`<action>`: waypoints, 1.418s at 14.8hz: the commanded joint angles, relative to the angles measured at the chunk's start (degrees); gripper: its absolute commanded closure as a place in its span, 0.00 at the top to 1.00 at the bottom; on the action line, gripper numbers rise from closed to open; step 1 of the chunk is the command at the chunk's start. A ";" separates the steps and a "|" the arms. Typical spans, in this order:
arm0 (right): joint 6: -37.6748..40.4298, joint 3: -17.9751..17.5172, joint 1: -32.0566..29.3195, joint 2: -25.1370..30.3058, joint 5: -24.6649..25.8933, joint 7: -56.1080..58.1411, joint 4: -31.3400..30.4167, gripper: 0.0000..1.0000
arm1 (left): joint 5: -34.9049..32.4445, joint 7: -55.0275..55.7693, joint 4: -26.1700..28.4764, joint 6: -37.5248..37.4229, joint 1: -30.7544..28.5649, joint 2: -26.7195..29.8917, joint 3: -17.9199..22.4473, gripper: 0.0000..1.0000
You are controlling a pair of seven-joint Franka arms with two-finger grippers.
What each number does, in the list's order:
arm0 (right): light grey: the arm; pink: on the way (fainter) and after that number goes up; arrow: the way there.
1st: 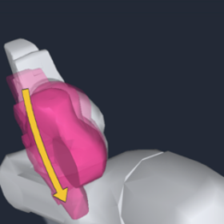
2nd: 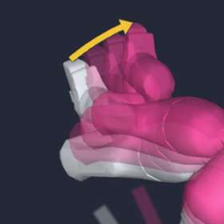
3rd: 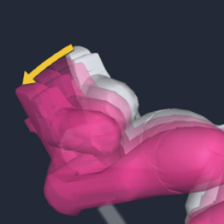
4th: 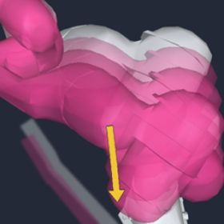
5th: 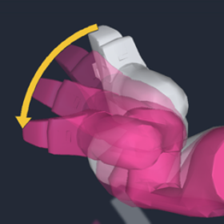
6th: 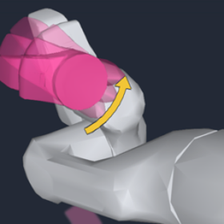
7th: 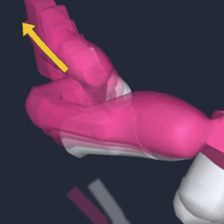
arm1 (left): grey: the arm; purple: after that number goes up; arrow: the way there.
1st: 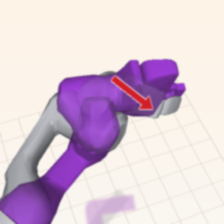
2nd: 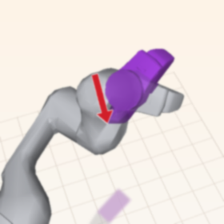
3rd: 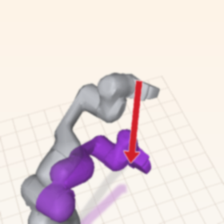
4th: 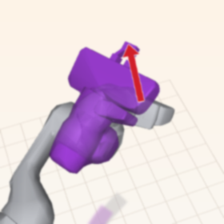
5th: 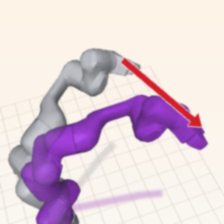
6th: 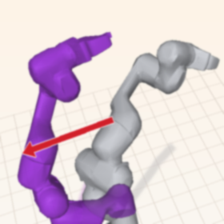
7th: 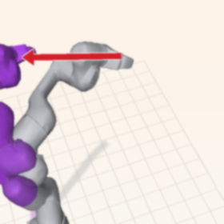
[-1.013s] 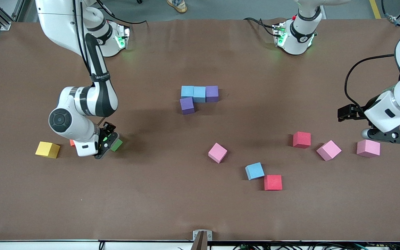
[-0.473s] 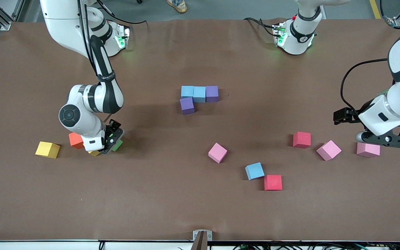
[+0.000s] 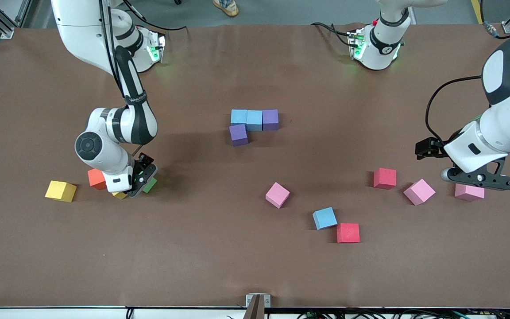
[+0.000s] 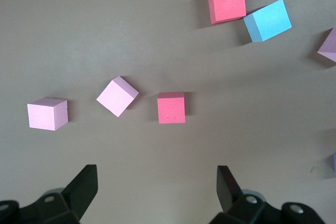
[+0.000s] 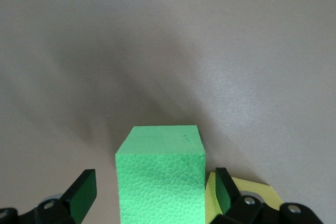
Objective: Arrange 11 blocks into digit 3
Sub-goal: 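Lift the green cube and carry it toward the row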
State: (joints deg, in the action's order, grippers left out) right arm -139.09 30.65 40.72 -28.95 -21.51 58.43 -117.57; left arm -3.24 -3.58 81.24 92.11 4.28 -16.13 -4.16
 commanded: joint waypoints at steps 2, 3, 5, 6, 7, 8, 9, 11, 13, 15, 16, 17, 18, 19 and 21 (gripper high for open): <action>-2.94 -1.74 -1.52 -0.23 -1.52 1.69 -1.26 0.82 | -0.10 -0.03 0.24 0.35 0.02 0.92 -0.15 1.00; -3.03 -1.82 -1.52 -0.32 -1.52 1.69 -1.26 0.66 | -0.02 -0.03 0.24 0.35 0.02 0.92 -0.24 1.00; -3.12 -1.83 -1.52 -0.32 -1.60 1.60 -1.26 0.36 | -0.10 0.06 0.24 0.53 0.02 0.92 -0.68 1.00; -2.94 -1.83 -1.52 -0.32 -1.60 1.60 -1.17 0.24 | -0.10 0.06 0.24 0.53 0.02 0.83 -0.68 1.00; -2.33 -1.83 -1.35 -0.15 -1.52 1.60 -0.91 0.19 | -0.10 -0.03 0.24 0.53 0.02 0.83 -0.68 1.00; -1.46 -1.74 -0.91 0.03 -1.52 1.51 -0.65 0.18 | -0.10 0.06 0.24 0.53 -0.15 0.83 -0.68 1.00; 0.29 -1.74 -0.47 0.29 -1.52 1.08 0.49 0.18 | -0.10 -0.03 0.24 0.53 -0.24 0.83 -0.68 1.00; 4.77 -1.56 1.11 0.56 -1.69 -0.15 3.73 0.18 | -0.10 0.06 0.33 0.44 -0.33 1.01 -0.68 1.00; 7.68 -1.56 2.42 0.30 -1.78 -5.05 7.16 0.18 | -0.10 -0.03 0.33 0.18 -0.42 1.45 -0.68 1.00; 8.48 -1.65 4.45 -0.05 -1.78 -12.25 9.89 0.18 | -0.10 -0.12 0.33 0.00 -0.77 1.45 -0.68 1.00; 9.09 -1.74 5.67 -0.32 -1.78 -16.20 11.12 0.18 | -0.02 -0.12 0.33 0.00 -0.77 1.45 -0.68 1.00; 9.80 -1.74 6.99 -1.19 -1.78 -20.59 12.70 0.18 | -0.02 -0.12 0.33 0.09 -0.77 1.36 -0.68 1.00; 10.85 -1.82 8.48 -2.16 -1.78 -25.68 14.28 0.18 | -0.02 -0.12 0.33 0.09 -0.77 1.36 -0.68 1.00; 11.73 -1.83 10.15 -3.30 -1.87 -31.91 15.95 0.18 | -0.02 -0.12 0.33 0.09 -0.77 1.36 -0.68 1.00; 13.13 -1.91 13.14 -5.84 -1.95 -44.83 19.46 0.18 | -0.10 -0.12 0.50 0.00 -0.77 1.36 -0.68 1.00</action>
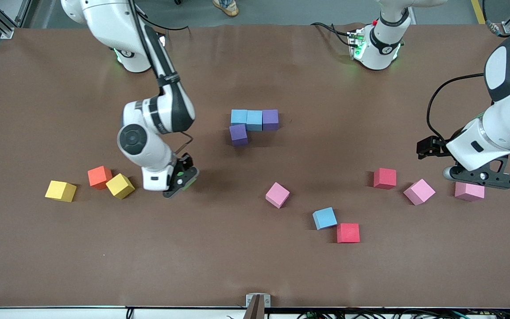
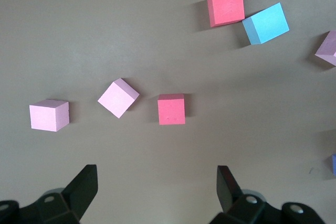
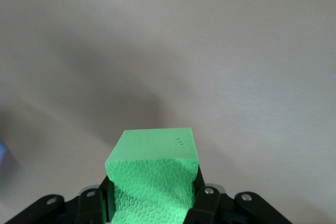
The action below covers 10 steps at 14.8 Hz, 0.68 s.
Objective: Arrange 11 blocks into digit 3
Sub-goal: 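Lift the green cube and carry it toward the row, then lower the green cube below the purple cube, open the right gripper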
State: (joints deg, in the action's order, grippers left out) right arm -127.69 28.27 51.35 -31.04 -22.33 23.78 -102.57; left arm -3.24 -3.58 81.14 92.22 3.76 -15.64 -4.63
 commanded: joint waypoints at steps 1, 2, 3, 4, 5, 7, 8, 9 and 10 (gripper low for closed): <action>2.53 0.56 3.92 -4.98 -1.14 -15.03 6.14 0.18 | -0.02 -0.11 0.94 -0.02 -0.25 0.87 -0.29 1.00; 2.63 0.47 5.41 -5.87 -1.14 -20.47 7.55 0.18 | -0.10 -0.11 1.03 -0.02 -0.16 0.87 -0.21 1.00; 2.54 0.47 6.47 -6.66 -1.22 -24.70 8.69 0.18 | -0.10 -0.11 1.03 -0.02 -0.16 0.78 -0.20 1.00; 2.36 0.21 7.35 -7.45 -1.40 -28.49 9.66 0.18 | -0.10 -0.11 1.21 0.06 -0.16 0.78 -0.20 1.00; 2.19 -0.58 7.89 -8.24 -2.36 -31.40 10.11 0.18 | -0.10 -0.11 1.30 0.15 -0.16 0.78 -0.20 1.00; 1.49 -1.55 8.85 -9.39 -3.16 -35.97 10.55 0.18 | -0.10 -0.11 1.30 0.15 -0.16 0.78 -0.20 1.00; 0.96 -1.73 9.47 -9.91 -3.33 -37.30 10.55 0.18 | -0.10 -0.11 1.30 0.15 -0.16 0.78 -0.20 1.00; 0.17 -1.99 9.73 -10.09 -3.59 -37.84 10.55 0.18 | -0.02 -0.11 1.39 0.15 -0.16 0.70 -0.20 1.00; -0.44 -2.08 10.08 -10.27 -3.68 -38.54 10.38 0.18 | -0.10 -0.11 1.39 0.15 -0.16 0.78 -0.20 1.00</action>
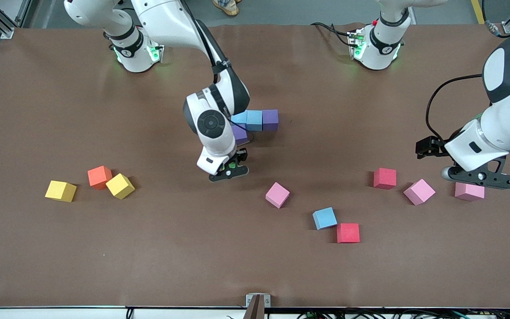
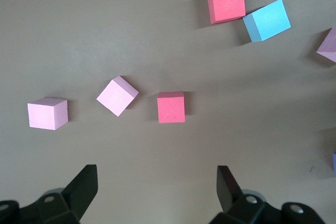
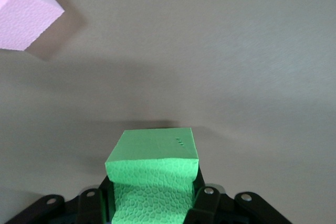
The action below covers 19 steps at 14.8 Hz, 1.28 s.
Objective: Arrange 11 blocks into digit 3
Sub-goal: 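Lower the green cube below the purple cube, open the right gripper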
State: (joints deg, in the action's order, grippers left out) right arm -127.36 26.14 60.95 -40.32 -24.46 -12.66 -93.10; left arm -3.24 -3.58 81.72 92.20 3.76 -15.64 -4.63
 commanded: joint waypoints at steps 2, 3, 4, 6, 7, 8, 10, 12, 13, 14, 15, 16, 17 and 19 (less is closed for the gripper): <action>-1.05 -0.82 1.10 -1.08 -1.82 -4.38 0.55 0.18 | -0.10 -0.12 0.81 0.18 -0.16 0.70 -0.20 1.00; -1.05 -1.78 1.10 -1.08 -1.91 -5.70 0.38 0.18 | -0.10 -0.12 0.81 0.18 -0.16 0.70 -0.20 1.00; -0.96 -1.97 1.19 -1.08 -1.91 -6.06 0.03 0.18 | -0.10 -0.12 0.90 0.18 -0.16 0.70 -0.20 1.00; -1.05 -1.97 2.32 -0.99 -1.91 -6.07 -1.38 0.19 | -0.10 -0.12 0.81 0.18 -0.16 0.61 -0.20 1.00; -0.96 -1.97 2.77 -0.99 -1.91 -6.07 -1.90 0.19 | -0.10 -0.12 0.81 0.18 -0.07 0.61 -0.29 1.00; -0.96 -1.97 3.38 -0.90 -1.91 -6.07 -2.43 0.19 | -0.10 -0.12 0.90 0.18 -0.16 0.61 -0.20 1.00; -1.05 -1.97 4.17 -0.81 -1.91 -6.07 -3.75 0.19 | -0.10 -0.12 0.90 0.18 -0.07 0.61 -0.20 1.00; -1.14 -1.97 4.70 -0.81 -1.91 -6.07 -4.19 0.19 | -0.10 -0.12 0.81 0.18 -0.07 0.61 -0.20 1.00; -1.14 -1.97 4.79 -0.81 -1.91 -6.07 -4.28 0.19 | -0.10 -0.12 0.90 0.18 -0.07 0.53 -0.20 1.00; -1.49 -1.97 4.88 -0.81 -1.91 -6.07 -4.80 0.19 | -0.10 -0.20 0.90 0.18 -0.07 0.52 -0.20 1.00; -2.10 -1.97 5.23 -0.72 -1.91 -6.15 -5.51 0.20 | -0.10 -0.12 0.81 0.18 -0.07 0.52 -0.20 1.00; -2.89 -1.97 5.49 -0.72 -1.91 -6.07 -6.38 0.20 | -0.10 -0.12 0.90 0.18 -0.07 0.52 -0.20 1.00; -3.25 -1.97 5.76 -0.55 -1.91 -6.15 -7.00 0.20 | -0.10 -0.12 0.90 0.18 0.02 0.52 -0.29 1.00; -3.25 -1.88 5.76 -0.64 -1.91 -6.15 -7.09 0.20 | -0.10 -0.12 0.90 0.18 0.02 0.61 -0.20 1.00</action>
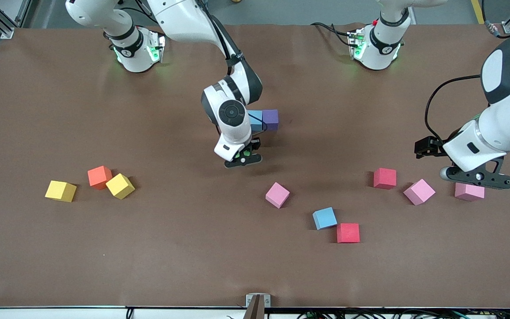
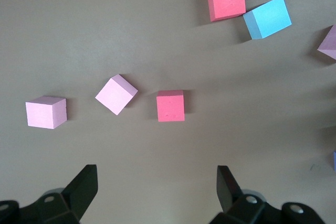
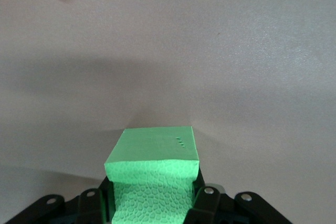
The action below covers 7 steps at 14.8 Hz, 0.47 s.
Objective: Arrange 11 blocks into digit 3
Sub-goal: 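Lower the green cube below the purple cube, open the right gripper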
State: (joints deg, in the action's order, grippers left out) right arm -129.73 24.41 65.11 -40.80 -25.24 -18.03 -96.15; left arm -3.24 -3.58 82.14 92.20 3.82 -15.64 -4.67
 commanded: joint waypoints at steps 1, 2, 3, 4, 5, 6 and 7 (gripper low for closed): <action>-0.87 -0.15 1.51 -0.16 -1.13 -1.21 -4.04 0.20 | -0.10 -0.12 0.47 0.09 -0.04 0.70 -0.17 1.00; -0.87 -0.15 1.51 -0.16 -1.13 -2.43 -4.04 0.20 | -0.10 -0.12 0.47 0.09 -0.04 0.70 -0.17 1.00; -0.87 -0.15 1.51 -0.16 -1.13 -3.31 -4.04 0.20 | -0.10 -0.12 0.47 0.00 -0.04 0.79 -0.17 1.00; -0.78 -0.15 1.51 -0.07 -1.04 -3.50 -4.04 0.20 | -0.10 -0.12 0.47 -0.09 -0.04 0.79 -0.17 1.00; -0.70 -0.15 1.51 -0.07 -1.04 -3.50 -4.13 0.20 | -0.10 -0.12 0.56 -0.09 -0.04 0.88 -0.17 1.00; -0.70 -0.15 1.51 -0.07 -1.04 -3.50 -4.22 0.20 | -0.10 -0.12 0.82 -0.09 -0.04 0.88 -0.17 1.00; -0.61 -0.06 1.51 -0.07 -1.04 -3.59 -4.22 0.20 | -0.10 -0.12 0.91 -0.09 -0.04 0.96 -0.25 1.00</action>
State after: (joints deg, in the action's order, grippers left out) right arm -129.95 24.44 65.30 -40.58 -25.24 -20.37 -96.58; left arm -3.24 -3.58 82.17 92.20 3.83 -15.64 -4.67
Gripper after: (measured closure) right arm 0.449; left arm 0.000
